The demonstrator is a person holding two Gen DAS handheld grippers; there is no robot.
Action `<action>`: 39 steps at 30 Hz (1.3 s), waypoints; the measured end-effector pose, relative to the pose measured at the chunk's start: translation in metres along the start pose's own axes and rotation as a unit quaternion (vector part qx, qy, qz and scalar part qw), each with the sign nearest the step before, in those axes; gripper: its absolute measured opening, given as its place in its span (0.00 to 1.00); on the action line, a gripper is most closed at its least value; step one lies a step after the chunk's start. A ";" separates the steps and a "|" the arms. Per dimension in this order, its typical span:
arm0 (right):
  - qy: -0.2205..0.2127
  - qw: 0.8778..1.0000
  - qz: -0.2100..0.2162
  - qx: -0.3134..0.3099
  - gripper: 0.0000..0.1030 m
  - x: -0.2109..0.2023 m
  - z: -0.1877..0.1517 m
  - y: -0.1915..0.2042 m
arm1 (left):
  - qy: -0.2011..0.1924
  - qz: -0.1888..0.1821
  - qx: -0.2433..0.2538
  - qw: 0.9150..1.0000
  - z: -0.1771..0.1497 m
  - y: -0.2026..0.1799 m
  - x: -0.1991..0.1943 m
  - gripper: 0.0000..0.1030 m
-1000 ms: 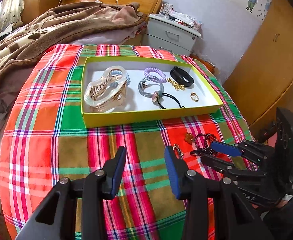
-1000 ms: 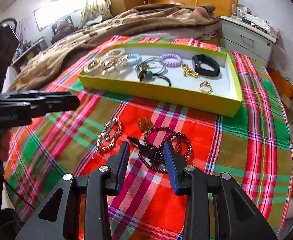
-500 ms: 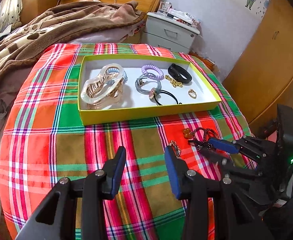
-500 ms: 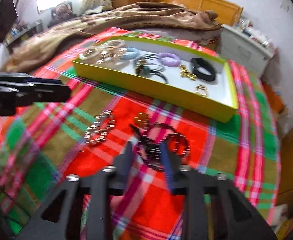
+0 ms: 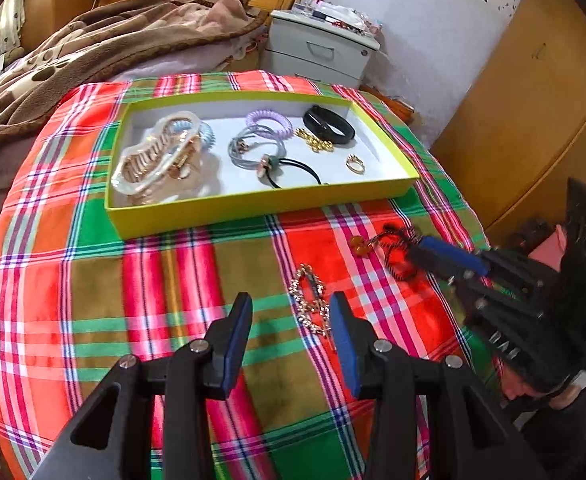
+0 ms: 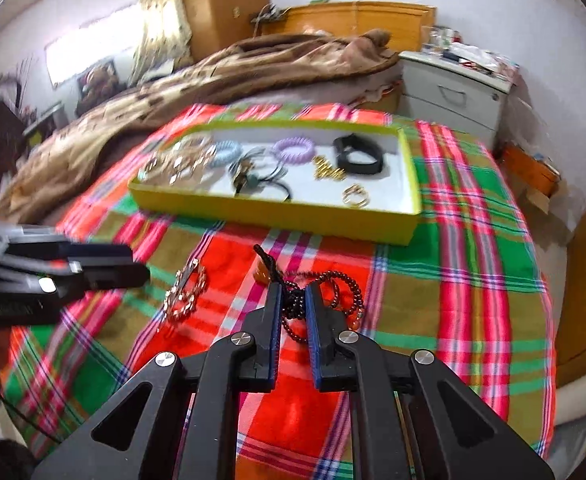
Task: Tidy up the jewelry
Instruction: 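Grasp the rhinestone chain bracelet with the left tool while the right tool lifts the beaded bracelet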
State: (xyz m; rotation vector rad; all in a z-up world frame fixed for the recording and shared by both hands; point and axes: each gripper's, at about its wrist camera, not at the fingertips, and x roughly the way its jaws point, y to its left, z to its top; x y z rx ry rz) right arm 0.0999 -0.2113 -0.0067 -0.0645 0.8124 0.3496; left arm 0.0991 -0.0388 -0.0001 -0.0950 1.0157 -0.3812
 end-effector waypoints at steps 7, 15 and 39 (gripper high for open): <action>-0.039 0.999 0.002 0.026 0.11 -0.025 0.003 -0.011 | 0.022 0.015 0.017 0.999 -0.003 -0.017 0.018 0.40; -0.070 0.997 -0.001 0.041 0.11 -0.043 0.007 -0.018 | 0.030 0.041 0.035 0.998 -0.004 -0.029 0.032 0.40; -0.083 0.995 -0.003 0.045 0.11 -0.052 0.008 -0.020 | 0.011 0.099 0.070 0.993 -0.005 -0.040 0.038 0.27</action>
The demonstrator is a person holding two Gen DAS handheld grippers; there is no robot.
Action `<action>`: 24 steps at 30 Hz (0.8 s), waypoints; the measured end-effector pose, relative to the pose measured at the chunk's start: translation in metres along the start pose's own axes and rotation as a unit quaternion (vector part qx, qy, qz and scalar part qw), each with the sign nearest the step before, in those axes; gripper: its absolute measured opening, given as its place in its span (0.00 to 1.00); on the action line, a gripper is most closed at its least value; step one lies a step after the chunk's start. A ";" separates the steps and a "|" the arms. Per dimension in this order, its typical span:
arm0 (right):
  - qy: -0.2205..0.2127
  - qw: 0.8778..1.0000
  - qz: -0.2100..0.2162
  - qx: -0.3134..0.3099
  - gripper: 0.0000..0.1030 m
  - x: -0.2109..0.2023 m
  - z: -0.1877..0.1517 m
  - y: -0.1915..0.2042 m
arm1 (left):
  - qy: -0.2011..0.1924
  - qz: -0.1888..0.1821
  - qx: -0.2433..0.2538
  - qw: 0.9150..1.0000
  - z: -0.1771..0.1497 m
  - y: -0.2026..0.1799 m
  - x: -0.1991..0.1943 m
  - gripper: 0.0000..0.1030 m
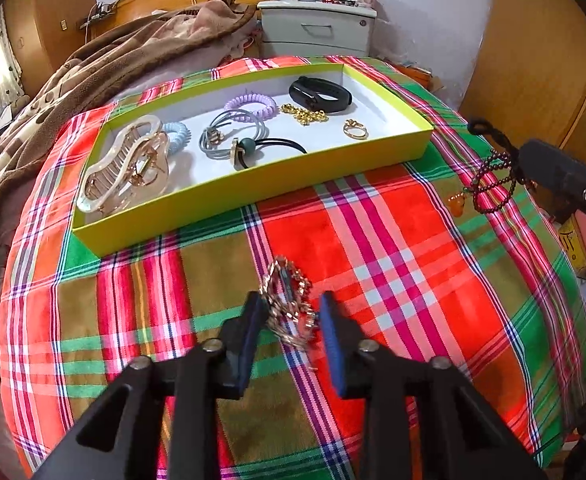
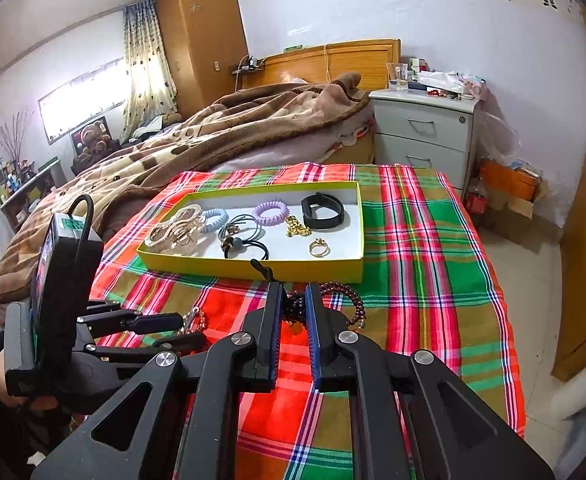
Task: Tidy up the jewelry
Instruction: 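Grasp the rhinestone chain bracelet with the left tool while the right tool lifts the beaded bracelet, then carry both bracelets into the yellow box and open both tools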
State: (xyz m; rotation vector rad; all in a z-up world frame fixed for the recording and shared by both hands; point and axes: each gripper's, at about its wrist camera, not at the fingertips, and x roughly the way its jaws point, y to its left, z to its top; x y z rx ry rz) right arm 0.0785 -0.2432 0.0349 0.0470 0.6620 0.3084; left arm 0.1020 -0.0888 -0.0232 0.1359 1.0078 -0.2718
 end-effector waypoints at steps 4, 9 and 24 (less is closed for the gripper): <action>-0.001 1.000 0.000 0.000 0.11 0.000 0.001 0.000 | -0.001 -0.003 -0.001 1.000 0.000 0.001 0.001 0.27; 0.000 1.000 0.000 0.000 0.11 0.001 0.001 0.000 | -0.003 -0.007 -0.007 1.000 0.000 0.003 0.000 0.27; -0.005 1.000 -0.001 -0.002 0.11 -0.001 0.002 0.003 | -0.023 -0.023 -0.022 0.999 0.005 0.014 -0.017 0.27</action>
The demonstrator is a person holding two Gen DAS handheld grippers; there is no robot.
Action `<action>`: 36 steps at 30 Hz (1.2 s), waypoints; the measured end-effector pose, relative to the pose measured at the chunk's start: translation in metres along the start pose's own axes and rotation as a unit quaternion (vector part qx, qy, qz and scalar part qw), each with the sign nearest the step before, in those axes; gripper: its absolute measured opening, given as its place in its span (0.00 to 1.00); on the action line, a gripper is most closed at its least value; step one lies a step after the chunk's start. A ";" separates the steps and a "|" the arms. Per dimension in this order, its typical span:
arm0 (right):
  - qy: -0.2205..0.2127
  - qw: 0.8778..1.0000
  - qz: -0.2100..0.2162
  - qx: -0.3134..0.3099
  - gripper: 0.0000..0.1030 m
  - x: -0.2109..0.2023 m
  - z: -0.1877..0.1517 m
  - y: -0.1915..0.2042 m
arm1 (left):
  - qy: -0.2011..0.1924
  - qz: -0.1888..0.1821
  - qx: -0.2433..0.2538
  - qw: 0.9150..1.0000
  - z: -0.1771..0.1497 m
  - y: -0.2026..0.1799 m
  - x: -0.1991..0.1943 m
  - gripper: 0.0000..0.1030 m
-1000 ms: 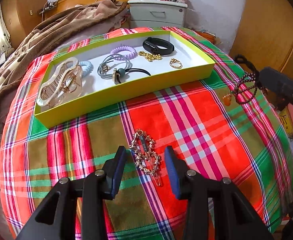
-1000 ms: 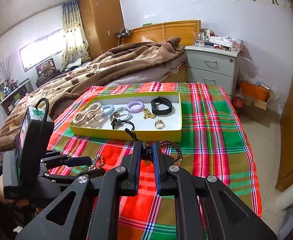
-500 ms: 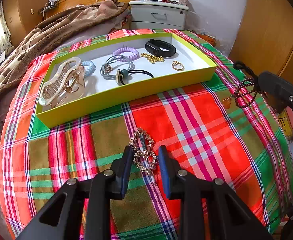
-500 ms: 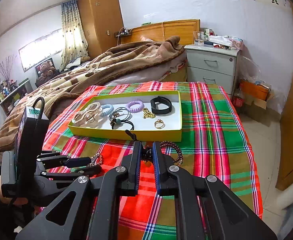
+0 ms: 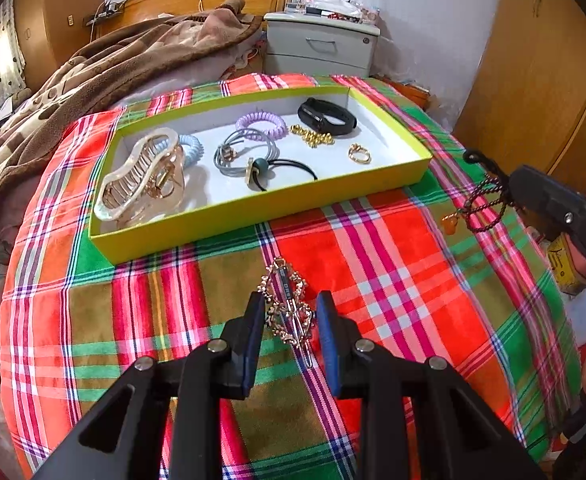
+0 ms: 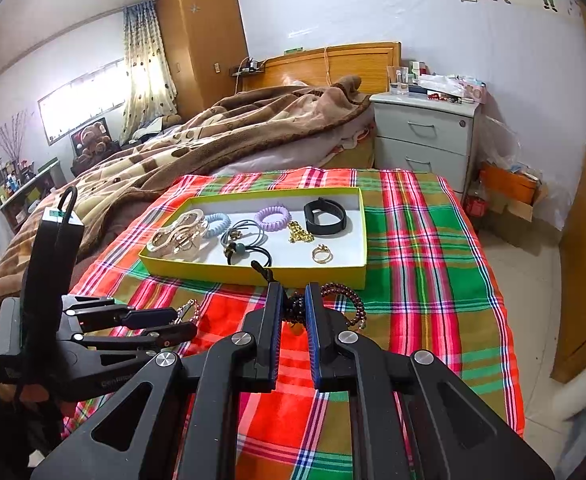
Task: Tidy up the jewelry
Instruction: 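Carry both bracelets into the yellow box and open both tools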
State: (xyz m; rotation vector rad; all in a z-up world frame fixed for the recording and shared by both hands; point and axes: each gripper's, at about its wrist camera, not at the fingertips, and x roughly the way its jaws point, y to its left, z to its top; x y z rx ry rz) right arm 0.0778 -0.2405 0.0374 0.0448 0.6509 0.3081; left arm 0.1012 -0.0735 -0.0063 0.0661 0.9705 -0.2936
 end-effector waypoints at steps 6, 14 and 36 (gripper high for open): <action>-0.012 1.000 0.002 -0.002 0.11 -0.006 0.009 0.002 | -0.016 -0.022 -0.010 1.000 0.014 0.010 -0.016 0.27; -0.027 1.000 0.009 -0.005 0.11 -0.006 0.034 0.004 | -0.047 -0.040 -0.020 0.998 0.051 0.027 -0.031 0.27; 0.021 0.997 0.062 0.029 0.11 0.067 0.069 -0.001 | -0.035 -0.071 -0.027 0.997 0.135 0.053 0.008 0.27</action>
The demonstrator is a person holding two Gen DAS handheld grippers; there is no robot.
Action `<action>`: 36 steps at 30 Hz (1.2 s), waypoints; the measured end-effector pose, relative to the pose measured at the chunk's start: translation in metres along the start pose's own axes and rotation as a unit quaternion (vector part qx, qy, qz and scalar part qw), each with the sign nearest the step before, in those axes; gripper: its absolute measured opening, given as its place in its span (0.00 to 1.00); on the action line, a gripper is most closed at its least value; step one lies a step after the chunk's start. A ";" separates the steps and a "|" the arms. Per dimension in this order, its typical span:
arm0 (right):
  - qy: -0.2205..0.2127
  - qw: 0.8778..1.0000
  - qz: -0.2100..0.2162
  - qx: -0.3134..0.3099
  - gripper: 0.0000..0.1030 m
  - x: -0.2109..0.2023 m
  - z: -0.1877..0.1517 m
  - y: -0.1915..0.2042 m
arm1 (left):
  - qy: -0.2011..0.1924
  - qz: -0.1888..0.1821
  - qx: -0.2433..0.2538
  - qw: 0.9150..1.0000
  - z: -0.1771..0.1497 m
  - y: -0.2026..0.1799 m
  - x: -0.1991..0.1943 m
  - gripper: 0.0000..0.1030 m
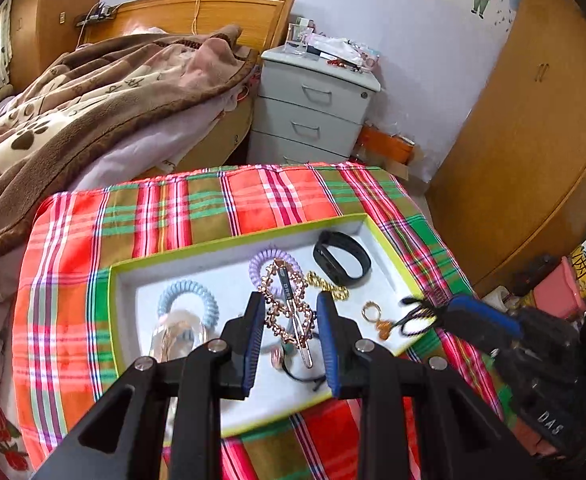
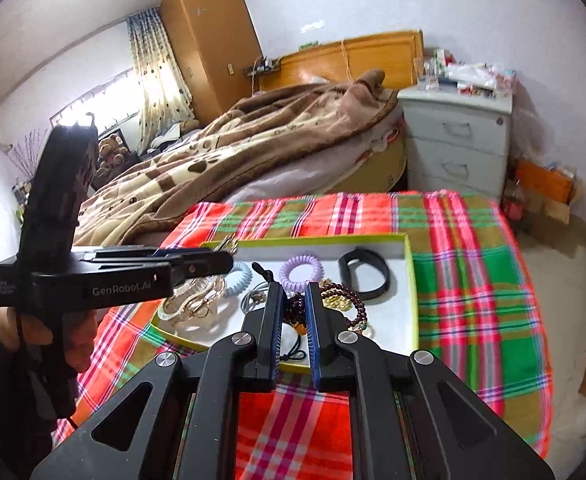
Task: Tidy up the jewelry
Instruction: 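Carry both bracelets into the yellow box and open both tools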
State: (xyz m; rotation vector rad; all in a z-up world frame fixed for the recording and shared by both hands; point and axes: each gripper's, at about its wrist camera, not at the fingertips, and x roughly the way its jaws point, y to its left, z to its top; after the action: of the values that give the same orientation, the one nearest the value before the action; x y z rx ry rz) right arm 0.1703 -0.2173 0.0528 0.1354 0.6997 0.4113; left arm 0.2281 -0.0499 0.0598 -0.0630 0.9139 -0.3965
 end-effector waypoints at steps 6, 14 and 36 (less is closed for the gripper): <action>0.017 1.000 0.011 0.016 0.11 0.028 0.002 -0.007 | 0.015 0.023 -0.002 1.000 0.012 0.009 0.029 0.27; 0.040 0.999 0.013 0.018 0.11 0.056 -0.003 -0.014 | 0.037 0.044 0.000 0.998 0.017 0.017 0.062 0.27; 0.117 0.993 -0.030 -0.009 0.11 0.071 -0.024 -0.030 | 0.067 0.047 -0.003 0.997 0.001 0.013 0.086 0.27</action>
State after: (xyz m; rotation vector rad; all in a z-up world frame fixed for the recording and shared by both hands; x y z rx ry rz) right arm 0.2130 -0.2161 -0.0156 0.0501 0.9280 0.3788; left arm 0.2794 -0.0685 -0.0075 0.0015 1.0468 -0.3134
